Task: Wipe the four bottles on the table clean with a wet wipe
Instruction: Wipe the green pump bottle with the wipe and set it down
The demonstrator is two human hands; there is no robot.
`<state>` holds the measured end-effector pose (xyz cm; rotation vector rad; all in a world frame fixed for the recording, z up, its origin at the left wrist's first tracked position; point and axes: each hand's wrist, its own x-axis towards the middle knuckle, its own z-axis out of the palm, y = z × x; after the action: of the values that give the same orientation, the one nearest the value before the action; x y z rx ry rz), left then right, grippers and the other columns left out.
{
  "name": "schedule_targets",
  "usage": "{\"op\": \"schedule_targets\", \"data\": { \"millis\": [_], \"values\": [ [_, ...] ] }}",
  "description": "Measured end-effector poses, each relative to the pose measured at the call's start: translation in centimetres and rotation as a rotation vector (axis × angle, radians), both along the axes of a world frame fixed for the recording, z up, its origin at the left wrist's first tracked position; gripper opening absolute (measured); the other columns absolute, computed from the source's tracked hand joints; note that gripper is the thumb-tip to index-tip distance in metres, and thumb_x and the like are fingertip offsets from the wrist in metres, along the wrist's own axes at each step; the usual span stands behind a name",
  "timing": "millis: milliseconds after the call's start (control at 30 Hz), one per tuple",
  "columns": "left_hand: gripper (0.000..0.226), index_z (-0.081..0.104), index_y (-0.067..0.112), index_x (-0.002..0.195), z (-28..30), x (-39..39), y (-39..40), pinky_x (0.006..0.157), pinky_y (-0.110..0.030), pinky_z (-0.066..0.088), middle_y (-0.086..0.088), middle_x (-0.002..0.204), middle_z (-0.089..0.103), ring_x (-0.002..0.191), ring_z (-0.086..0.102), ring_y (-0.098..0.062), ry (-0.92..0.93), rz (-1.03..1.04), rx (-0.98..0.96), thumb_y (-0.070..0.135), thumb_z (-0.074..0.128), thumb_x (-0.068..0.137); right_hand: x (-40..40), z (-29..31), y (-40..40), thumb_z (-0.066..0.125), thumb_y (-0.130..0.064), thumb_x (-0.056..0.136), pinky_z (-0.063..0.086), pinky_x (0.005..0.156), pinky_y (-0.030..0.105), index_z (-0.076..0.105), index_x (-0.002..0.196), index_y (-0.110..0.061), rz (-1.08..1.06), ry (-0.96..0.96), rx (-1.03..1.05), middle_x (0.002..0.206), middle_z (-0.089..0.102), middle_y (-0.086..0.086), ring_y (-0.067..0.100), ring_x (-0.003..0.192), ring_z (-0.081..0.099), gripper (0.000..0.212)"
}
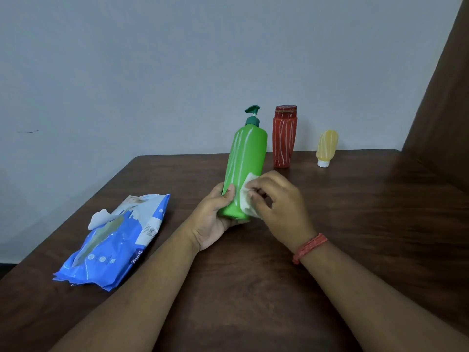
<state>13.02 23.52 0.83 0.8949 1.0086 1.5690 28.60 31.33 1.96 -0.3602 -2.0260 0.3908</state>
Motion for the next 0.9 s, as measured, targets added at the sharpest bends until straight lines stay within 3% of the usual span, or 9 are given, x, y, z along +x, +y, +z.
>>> {"op": "schedule_targets", "data": {
  "millis": [67,200,333,433,600,700,767,900],
  "values": [
    [0.060,0.046,0.005,0.142,-0.02,0.02,0.00,0.079,-0.043,0.058,-0.014,0.121,0.067,0.104,0.067,-0.026,0.016,0.002,-0.005,0.035,0.058,0.091,0.09,-0.03,0.10,0.069,-0.002,0.087,0.050,0.071,0.023,0.072,0.098,-0.010,-0.010,0.019,-0.025,0.097,0.061,-0.004,0.006,0.085,0.058,0.014],
    [0.060,0.045,0.003,0.143,-0.02,-0.17,0.01,0.084,-0.045,0.057,-0.016,0.122,0.066,0.107,0.066,-0.029,-0.032,0.019,0.002,0.034,0.058,0.094,0.26,-0.44,-0.20,0.069,-0.010,0.089,0.049,0.070,0.019,0.074,0.098,-0.016,0.104,-0.135,0.022,0.096,0.061,-0.008,0.005,0.085,0.060,0.012],
    [0.058,0.046,0.003,0.142,0.10,-0.09,-0.02,0.082,-0.044,0.058,-0.014,0.118,0.069,0.103,0.069,-0.026,-0.023,0.001,0.002,0.035,0.057,0.094,0.05,-0.20,0.03,0.069,-0.008,0.087,0.046,0.066,0.019,0.074,0.094,-0.014,0.062,-0.044,-0.034,0.093,0.061,-0.006,0.006,0.080,0.059,0.011],
    [0.060,0.048,0.001,0.141,0.12,-0.27,-0.15,0.084,-0.042,0.058,-0.013,0.114,0.070,0.102,0.069,-0.026,-0.055,-0.009,0.008,0.036,0.058,0.094,0.21,-0.51,-0.41,0.069,-0.008,0.087,0.050,0.070,0.022,0.074,0.095,-0.014,0.163,-0.150,0.032,0.095,0.062,-0.006,0.009,0.084,0.062,0.011],
    [0.047,0.056,0.005,0.133,0.35,-0.05,-0.23,0.087,-0.046,0.058,-0.014,0.114,0.070,0.102,0.069,-0.027,-0.058,-0.024,0.001,0.034,0.050,0.097,0.14,-0.28,-0.01,0.069,-0.007,0.088,0.048,0.070,0.021,0.075,0.095,-0.013,0.098,-0.084,-0.003,0.094,0.063,-0.005,0.007,0.085,0.061,0.011],
    [0.049,0.053,0.004,0.136,0.18,-0.22,-0.25,0.086,-0.043,0.058,-0.014,0.114,0.069,0.102,0.068,-0.026,-0.058,-0.008,-0.009,0.035,0.055,0.098,0.20,-0.53,-0.47,0.068,-0.008,0.088,0.053,0.072,0.030,0.075,0.096,-0.013,0.163,-0.172,0.100,0.095,0.063,-0.004,0.011,0.085,0.063,0.012],
    [0.052,0.051,0.005,0.137,0.07,-0.19,-0.16,0.086,-0.045,0.057,-0.013,0.116,0.068,0.102,0.068,-0.025,-0.016,0.014,-0.021,0.036,0.060,0.096,0.13,-0.44,-0.10,0.068,-0.008,0.088,0.053,0.071,0.032,0.075,0.097,-0.013,0.104,-0.125,0.078,0.095,0.063,-0.004,0.010,0.084,0.062,0.012],
    [0.055,0.050,0.005,0.136,-0.11,-0.07,-0.04,0.089,-0.048,0.055,-0.015,0.118,0.067,0.107,0.066,-0.028,0.067,0.025,-0.025,0.035,0.061,0.092,0.29,-0.30,-0.20,0.069,-0.007,0.088,0.052,0.067,0.028,0.075,0.095,-0.013,0.049,-0.068,0.042,0.092,0.061,-0.004,0.009,0.080,0.060,0.011]
  ]
}}
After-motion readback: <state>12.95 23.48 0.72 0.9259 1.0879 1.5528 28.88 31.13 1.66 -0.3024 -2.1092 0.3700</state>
